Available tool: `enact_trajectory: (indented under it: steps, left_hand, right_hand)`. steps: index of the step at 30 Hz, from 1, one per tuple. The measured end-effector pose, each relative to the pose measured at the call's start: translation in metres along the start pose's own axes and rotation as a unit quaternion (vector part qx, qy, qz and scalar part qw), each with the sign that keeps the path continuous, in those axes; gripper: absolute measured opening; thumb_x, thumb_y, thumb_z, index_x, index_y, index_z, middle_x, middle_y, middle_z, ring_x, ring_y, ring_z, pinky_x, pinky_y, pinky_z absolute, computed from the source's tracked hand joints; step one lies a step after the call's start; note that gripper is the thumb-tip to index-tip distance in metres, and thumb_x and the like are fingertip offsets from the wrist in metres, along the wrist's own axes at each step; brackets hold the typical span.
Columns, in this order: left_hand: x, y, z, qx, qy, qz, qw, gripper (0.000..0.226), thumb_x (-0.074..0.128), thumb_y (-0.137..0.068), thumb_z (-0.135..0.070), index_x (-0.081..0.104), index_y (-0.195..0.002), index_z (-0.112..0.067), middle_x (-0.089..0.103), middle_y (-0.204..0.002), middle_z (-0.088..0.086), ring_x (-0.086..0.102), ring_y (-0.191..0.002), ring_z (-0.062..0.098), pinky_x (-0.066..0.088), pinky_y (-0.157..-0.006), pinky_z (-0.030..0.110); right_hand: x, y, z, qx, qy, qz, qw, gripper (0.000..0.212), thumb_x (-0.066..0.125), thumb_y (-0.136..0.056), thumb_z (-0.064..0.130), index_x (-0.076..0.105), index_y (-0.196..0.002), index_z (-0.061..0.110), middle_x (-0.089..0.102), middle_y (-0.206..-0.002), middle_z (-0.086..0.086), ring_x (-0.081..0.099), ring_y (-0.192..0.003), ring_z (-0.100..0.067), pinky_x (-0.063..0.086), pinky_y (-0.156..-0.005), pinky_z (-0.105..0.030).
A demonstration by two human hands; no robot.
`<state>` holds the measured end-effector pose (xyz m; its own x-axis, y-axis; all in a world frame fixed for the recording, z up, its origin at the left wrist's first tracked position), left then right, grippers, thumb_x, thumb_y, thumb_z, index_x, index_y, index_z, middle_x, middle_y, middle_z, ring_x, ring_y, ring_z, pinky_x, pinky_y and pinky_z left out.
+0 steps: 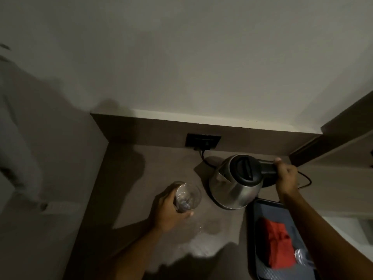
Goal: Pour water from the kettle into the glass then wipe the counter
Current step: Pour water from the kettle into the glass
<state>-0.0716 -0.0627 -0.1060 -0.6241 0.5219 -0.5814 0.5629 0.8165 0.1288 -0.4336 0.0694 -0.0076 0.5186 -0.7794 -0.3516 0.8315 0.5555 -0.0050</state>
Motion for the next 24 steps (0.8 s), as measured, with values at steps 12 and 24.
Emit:
enact_trajectory:
  steps: [12, 24]
  left_hand:
    - [-0.011, -0.001, -0.011, -0.008, -0.042, 0.012, 0.999, 0.091, 0.091, -0.058, -0.048, 0.058, -0.136, -0.016, 0.068, -0.128, 0.003, 0.062, -0.120, 0.020, 0.046, -0.104, 0.026]
    - [-0.016, -0.003, -0.012, 0.028, -0.064, 0.002, 0.998, 0.092, 0.085, -0.051, -0.062, 0.059, -0.132, -0.027, 0.074, -0.114, -0.004, 0.070, -0.103, 0.018, 0.055, -0.089, 0.027]
  right_hand:
    - [0.066, 0.045, 0.145, -0.246, 0.225, 0.138, 0.933, 0.046, 0.055, -0.093, 0.036, 0.064, -0.058, 0.008, 0.058, -0.045, -0.005, 0.054, -0.036, -0.019, 0.043, -0.040, -0.027]
    - [0.109, 0.075, 0.180, -0.399, 0.403, 0.157, 0.809, 0.054, 0.044, -0.086, 0.054, 0.053, -0.049, 0.014, 0.046, -0.042, -0.001, 0.042, -0.036, -0.022, 0.034, -0.055, -0.025]
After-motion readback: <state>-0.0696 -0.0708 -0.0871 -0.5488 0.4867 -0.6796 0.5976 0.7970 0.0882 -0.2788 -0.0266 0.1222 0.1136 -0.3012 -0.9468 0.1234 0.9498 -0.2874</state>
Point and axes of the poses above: each hand's wrist, its own y-axis away from the middle knuckle, its own x-axis out of the palm, z = x × y, the point moved 9 cm from there along -y, towards the middle knuckle
